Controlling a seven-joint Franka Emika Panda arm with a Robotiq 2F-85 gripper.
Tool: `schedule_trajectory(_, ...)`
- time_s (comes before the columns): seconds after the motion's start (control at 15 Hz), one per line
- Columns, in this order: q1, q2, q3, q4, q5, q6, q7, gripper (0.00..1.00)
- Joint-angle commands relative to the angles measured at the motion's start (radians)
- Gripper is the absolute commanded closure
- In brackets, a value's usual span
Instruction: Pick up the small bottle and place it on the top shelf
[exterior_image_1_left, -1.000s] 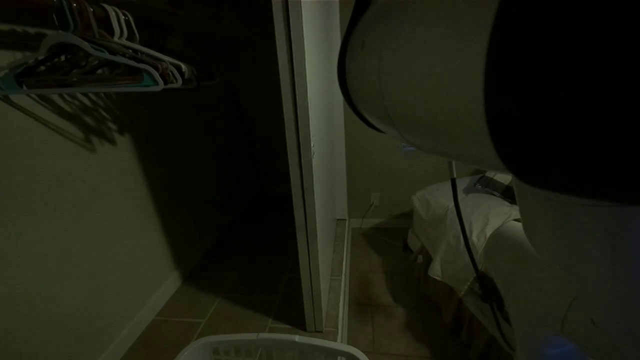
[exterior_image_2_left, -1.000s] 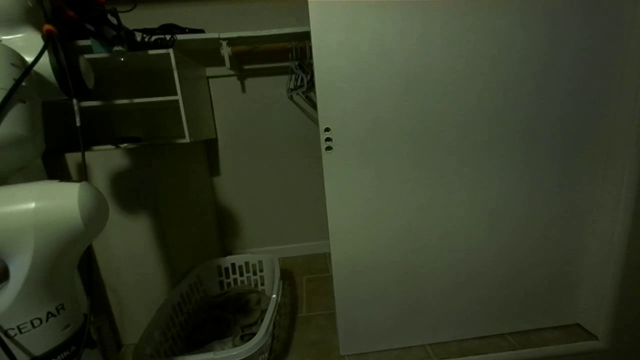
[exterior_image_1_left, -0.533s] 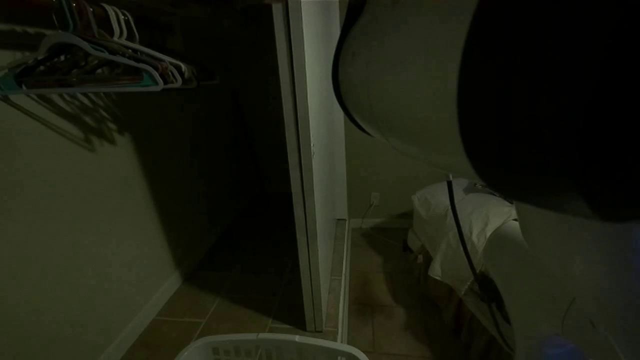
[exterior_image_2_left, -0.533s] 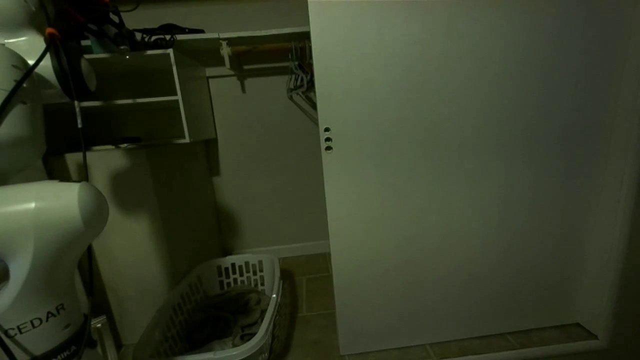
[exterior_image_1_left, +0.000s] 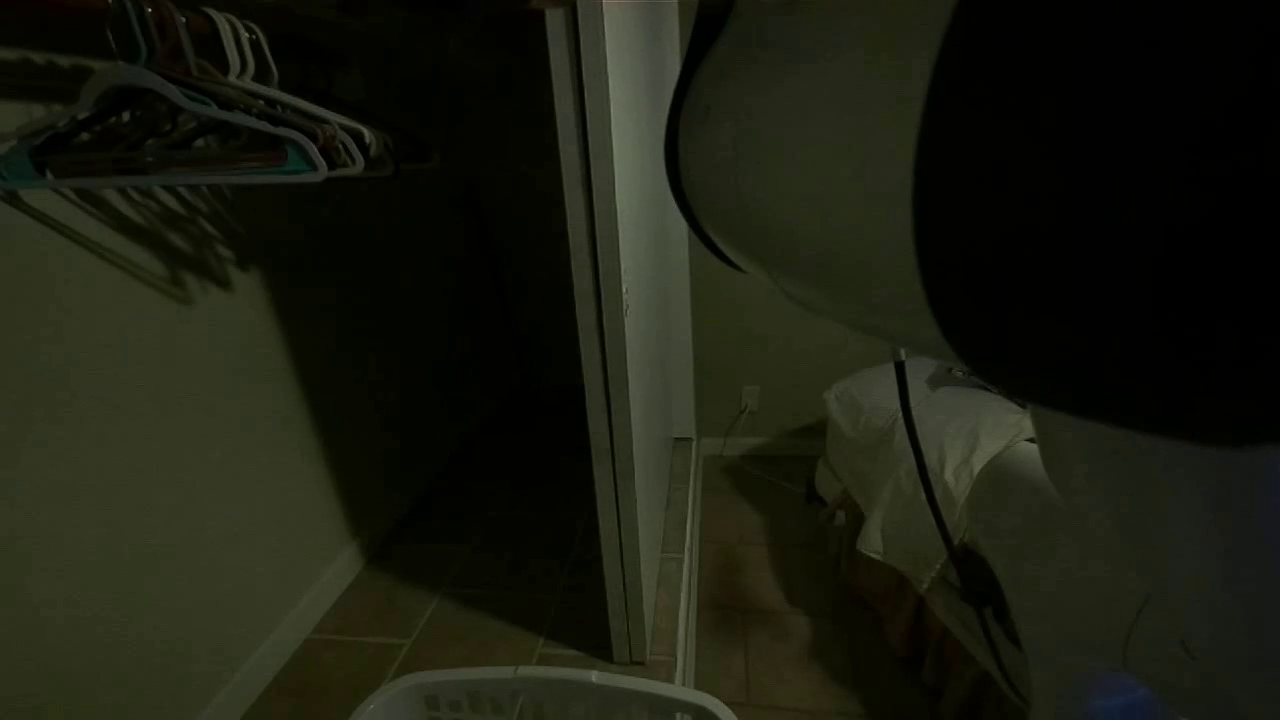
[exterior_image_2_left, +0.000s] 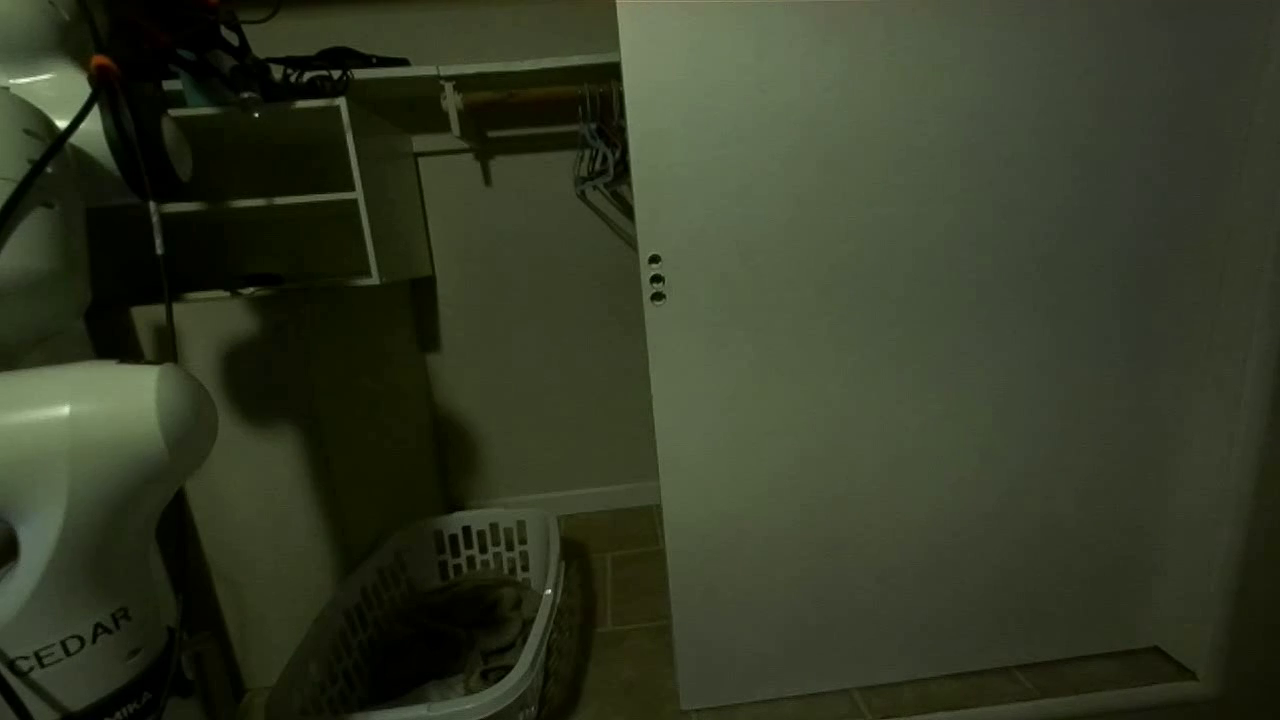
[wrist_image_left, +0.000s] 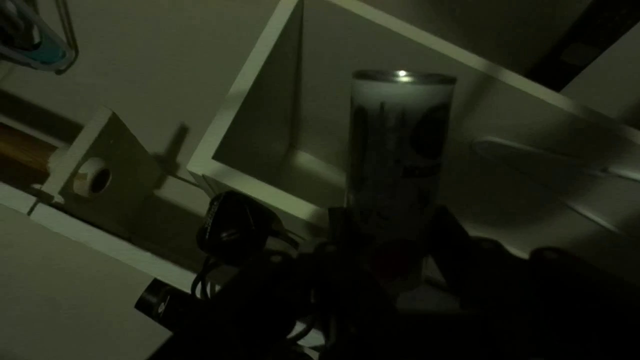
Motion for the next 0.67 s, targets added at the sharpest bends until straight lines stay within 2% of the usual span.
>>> schedule_trajectory(0.0, 0.01, 0.024, -0.041, 0.017, -0.058, -0.07, -0.028, 0.81)
schedule_trajectory(0.2, -0.012, 0.066, -0.043, 0.041, -0.05, 0.038, -0.047, 0.81)
schedule_trajectory(0.4, -0.034, 0.104, -0.03, 0.038, -0.019, 0.224, -0.044, 0.81)
schedule_trajectory(0.6, -0.049, 0.134, -0.013, 0.032, 0.026, 0.309, -0.031, 0.81)
